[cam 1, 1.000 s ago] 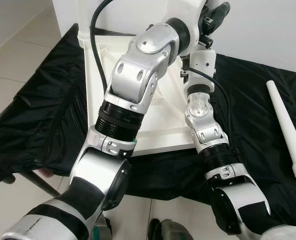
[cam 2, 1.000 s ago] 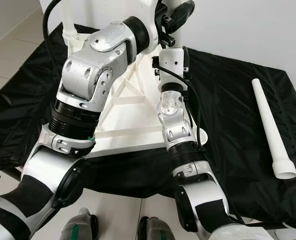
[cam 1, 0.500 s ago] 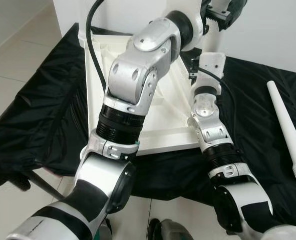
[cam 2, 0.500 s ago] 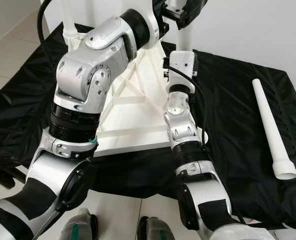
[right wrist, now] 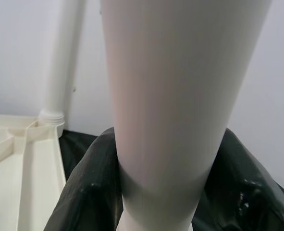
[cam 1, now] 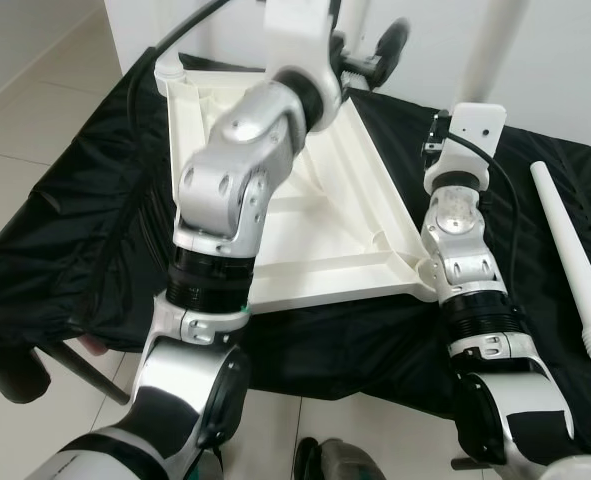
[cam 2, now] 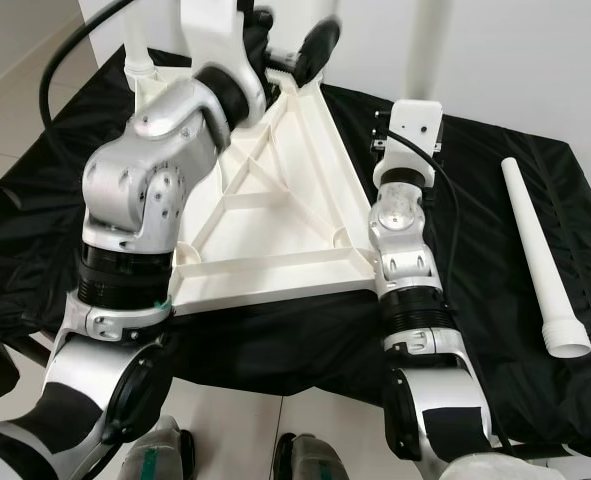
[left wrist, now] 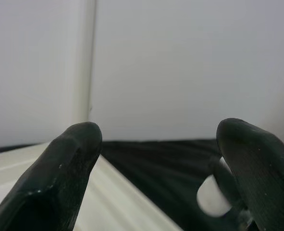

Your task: Building children table

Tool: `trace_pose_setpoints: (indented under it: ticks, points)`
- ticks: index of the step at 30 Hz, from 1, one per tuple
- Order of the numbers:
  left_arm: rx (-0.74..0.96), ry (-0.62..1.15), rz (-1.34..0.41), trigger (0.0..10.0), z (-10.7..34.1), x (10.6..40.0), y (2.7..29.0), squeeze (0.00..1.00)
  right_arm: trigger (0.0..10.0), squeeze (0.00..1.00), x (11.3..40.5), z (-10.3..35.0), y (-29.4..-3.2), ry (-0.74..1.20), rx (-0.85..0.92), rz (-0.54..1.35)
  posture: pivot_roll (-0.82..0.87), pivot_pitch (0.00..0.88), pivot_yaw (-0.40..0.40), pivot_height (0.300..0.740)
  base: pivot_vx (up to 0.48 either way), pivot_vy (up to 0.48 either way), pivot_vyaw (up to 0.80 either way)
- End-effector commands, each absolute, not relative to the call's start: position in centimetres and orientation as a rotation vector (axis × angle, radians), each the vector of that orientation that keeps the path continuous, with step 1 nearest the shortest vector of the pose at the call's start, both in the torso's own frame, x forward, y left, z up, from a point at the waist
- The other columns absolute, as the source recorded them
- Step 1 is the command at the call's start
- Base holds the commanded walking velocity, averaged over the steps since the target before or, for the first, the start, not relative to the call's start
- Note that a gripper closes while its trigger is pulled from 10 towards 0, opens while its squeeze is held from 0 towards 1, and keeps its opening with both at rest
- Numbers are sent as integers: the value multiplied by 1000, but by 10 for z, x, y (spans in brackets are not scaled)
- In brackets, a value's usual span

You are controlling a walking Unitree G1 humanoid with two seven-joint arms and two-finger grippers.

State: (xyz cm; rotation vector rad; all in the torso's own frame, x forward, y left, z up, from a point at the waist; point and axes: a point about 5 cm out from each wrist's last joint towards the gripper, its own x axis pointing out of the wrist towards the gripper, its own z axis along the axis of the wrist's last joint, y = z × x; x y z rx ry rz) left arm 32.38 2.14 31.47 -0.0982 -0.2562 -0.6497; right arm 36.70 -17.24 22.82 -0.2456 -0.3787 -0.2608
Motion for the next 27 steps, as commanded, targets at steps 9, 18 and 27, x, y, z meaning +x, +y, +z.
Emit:
trace_pose_setpoints:
  ticks: [9,18,27]
  points:
    - [116,-181,-703,10000,263,322,15,0,10000,0,355,233,-189,-396,-238,-176,56,26,-101,740,0,0,0]
    - [265,-121,-838,10000,221,312,2,0,10000,0,338,235,-195,-430,-182,-91,48,34,-83,740,0,0,0]
    - [417,-60,-1028,10000,181,292,-15,0,10000,0,332,229,-206,-401,-180,-115,40,44,-77,740,0,0,0]
